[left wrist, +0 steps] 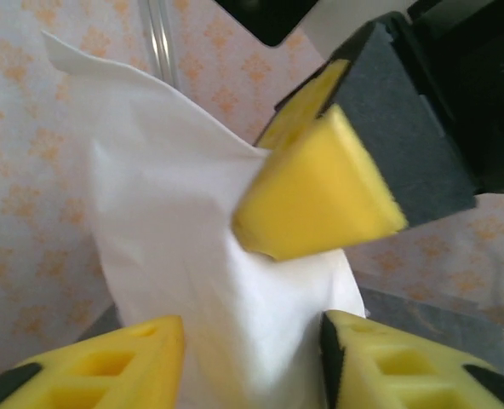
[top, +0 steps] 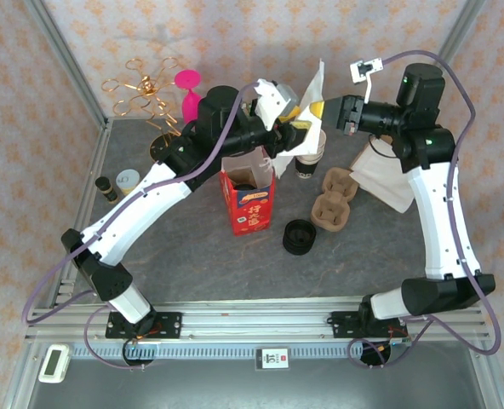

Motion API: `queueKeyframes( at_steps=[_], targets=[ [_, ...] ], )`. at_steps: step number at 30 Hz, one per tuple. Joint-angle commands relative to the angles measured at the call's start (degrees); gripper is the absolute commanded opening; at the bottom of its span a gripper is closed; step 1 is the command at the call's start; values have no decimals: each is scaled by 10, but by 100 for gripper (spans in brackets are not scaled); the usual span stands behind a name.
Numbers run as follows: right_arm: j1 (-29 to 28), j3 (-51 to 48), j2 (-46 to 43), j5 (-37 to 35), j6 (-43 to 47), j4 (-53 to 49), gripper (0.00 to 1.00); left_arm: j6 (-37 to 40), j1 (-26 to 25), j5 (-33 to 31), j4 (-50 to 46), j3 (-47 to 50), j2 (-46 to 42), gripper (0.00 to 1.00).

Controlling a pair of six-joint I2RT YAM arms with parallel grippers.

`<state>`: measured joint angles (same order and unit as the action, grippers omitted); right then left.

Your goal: Pack the takeout coffee

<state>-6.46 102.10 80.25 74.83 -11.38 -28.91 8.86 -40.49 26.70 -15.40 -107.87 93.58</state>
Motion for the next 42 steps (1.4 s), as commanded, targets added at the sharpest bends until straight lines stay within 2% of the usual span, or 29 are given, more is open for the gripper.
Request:
queueKeyframes(
  at_steps=[1, 5, 8, 9, 11, 13, 16, 20, 23, 28, 35, 42],
  targets=[
    [-2, -11, -31, 10, -8, 43, 0, -12, 2, -26, -17, -25, 8, 36],
    [-2, -20, -36, 5, -22, 60, 0, -20, 2, -11, -25, -34, 6, 23],
    [-2, -33, -41, 0, -41, 87, 0, -34, 2, -12, -21, -29, 0, 16],
    [-2, -38, -43, -5, -49, 99, 2, -41, 1, -15, -25, -31, -1, 13],
    [-2, -34, -41, -8, -65, 111, 25, -59, 1, -38, -32, -35, -5, 8],
    [-2, -20, -43, -23, -64, 104, 33, -91, 0, -80, -32, -30, -16, 0],
    [-2, -13, -51, -66, -73, 107, 41, -144, 0, -132, -48, -29, -29, 0],
    [-2, -15, -53, -115, -88, 98, 45, -226, 0, -220, -84, -39, -49, 0],
    [-2, -37, -54, -142, -107, 101, 48, -299, 0, -302, -170, -87, -52, 0],
    [-2, -79, -62, -129, -130, 122, 49, -348, 0, -379, -283, -126, -56, 0],
    [-3, -103, -79, -122, -132, 127, 50, -372, 0, -362, -309, -76, -50, 0],
    [-3, -118, -87, -130, -124, 113, 50, -361, 7, -295, -304, -76, -9, 0]
  ],
)
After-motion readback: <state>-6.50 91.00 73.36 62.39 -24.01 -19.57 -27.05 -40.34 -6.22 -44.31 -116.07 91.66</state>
